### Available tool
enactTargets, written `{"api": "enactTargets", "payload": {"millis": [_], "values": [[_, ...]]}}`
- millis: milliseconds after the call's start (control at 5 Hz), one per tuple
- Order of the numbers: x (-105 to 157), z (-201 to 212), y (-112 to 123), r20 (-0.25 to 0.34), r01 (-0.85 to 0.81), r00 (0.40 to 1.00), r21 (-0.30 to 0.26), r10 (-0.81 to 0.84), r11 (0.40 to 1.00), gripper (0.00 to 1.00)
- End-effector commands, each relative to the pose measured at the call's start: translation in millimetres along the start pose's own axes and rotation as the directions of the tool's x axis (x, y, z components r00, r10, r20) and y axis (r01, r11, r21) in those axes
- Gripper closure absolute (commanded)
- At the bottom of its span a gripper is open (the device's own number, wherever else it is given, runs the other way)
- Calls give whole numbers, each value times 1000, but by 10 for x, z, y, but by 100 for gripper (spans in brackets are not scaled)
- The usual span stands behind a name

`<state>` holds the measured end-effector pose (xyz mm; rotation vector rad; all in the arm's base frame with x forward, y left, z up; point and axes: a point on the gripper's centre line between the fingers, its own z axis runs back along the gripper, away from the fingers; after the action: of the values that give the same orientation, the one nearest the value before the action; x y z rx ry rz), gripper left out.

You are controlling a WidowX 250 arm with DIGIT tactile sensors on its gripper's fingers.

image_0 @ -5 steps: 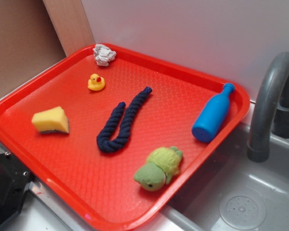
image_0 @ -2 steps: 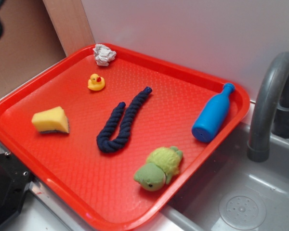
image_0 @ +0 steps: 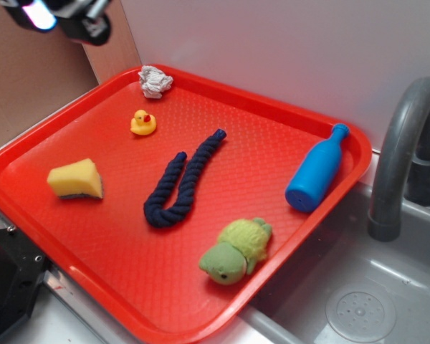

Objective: Grab the yellow duck.

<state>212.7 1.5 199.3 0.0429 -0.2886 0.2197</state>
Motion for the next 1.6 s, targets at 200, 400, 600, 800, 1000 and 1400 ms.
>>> {"api": "enactTargets", "payload": {"millis": [200,400,600,800,1000,1400], "values": [[306,-1032,539,17,-10,1000,188,7,982,0],[345,-1326,620,-34,-3,999,218,11,976,0],[359,-1485,623,-31,-15,999,218,22,976,0],[366,-1594,578,-22,-23,999,198,28,980,0],[351,-1666,575,-33,-5,999,177,11,984,100],[323,-1620,547,-30,-3,1000,155,8,988,100]]}}
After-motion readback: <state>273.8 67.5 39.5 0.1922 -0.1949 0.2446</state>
